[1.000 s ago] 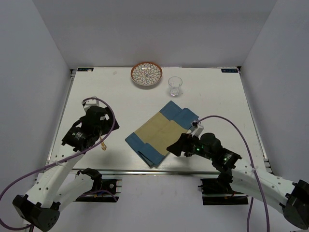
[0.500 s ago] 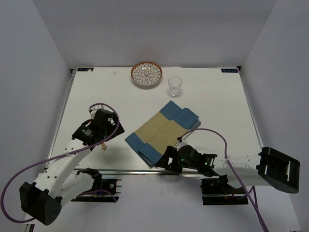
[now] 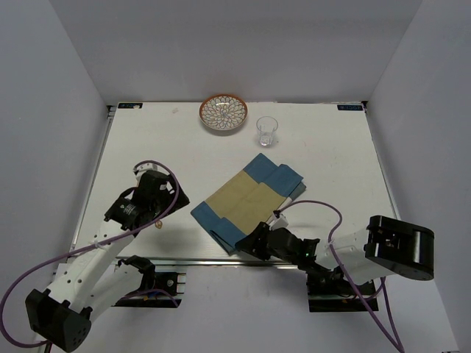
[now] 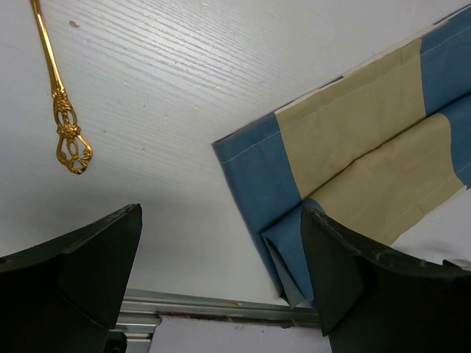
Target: Set the dinner table for one person
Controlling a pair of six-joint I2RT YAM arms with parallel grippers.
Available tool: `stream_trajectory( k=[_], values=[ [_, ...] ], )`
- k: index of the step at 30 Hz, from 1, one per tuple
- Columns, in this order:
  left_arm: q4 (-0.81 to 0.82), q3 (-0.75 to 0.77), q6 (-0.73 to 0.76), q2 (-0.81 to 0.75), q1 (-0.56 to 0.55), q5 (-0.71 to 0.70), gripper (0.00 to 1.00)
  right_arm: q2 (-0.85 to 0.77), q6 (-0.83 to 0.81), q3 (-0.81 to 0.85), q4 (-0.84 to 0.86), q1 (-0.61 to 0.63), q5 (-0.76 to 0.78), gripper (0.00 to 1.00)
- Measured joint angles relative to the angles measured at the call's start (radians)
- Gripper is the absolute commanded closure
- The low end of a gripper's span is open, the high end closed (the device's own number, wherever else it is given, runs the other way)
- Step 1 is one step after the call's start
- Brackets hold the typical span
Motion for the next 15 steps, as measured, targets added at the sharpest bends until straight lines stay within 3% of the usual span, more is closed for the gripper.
stream_trajectory(
  k=[4,6,9,10,11,15],
  values=[
    [0.017,-0.016,0.007,-0.008,0.0,0.017,0.02,0.002,0.001,-0.022,0.072,0.002,0.049,0.61],
    [0.022,-0.022,0.009,-0.008,0.0,0.026,0.02,0.003,-0.003,-0.023,0.076,0.002,0.064,0.73],
    [0.024,-0.029,0.013,-0.007,0.0,0.032,0.02,0.007,-0.001,-0.023,0.094,0.002,0.078,0.81],
    [0.024,-0.03,0.013,-0.007,0.0,0.033,0.02,0.009,0.0,-0.023,0.1,0.002,0.079,0.96],
    [0.024,-0.03,0.014,-0.007,0.0,0.033,0.02,0.01,-0.005,-0.023,0.102,0.002,0.079,1.0],
    [0.031,-0.03,0.016,-0.007,0.0,0.033,0.02,0.008,-0.001,-0.023,0.096,0.005,0.085,1.0]
  ],
)
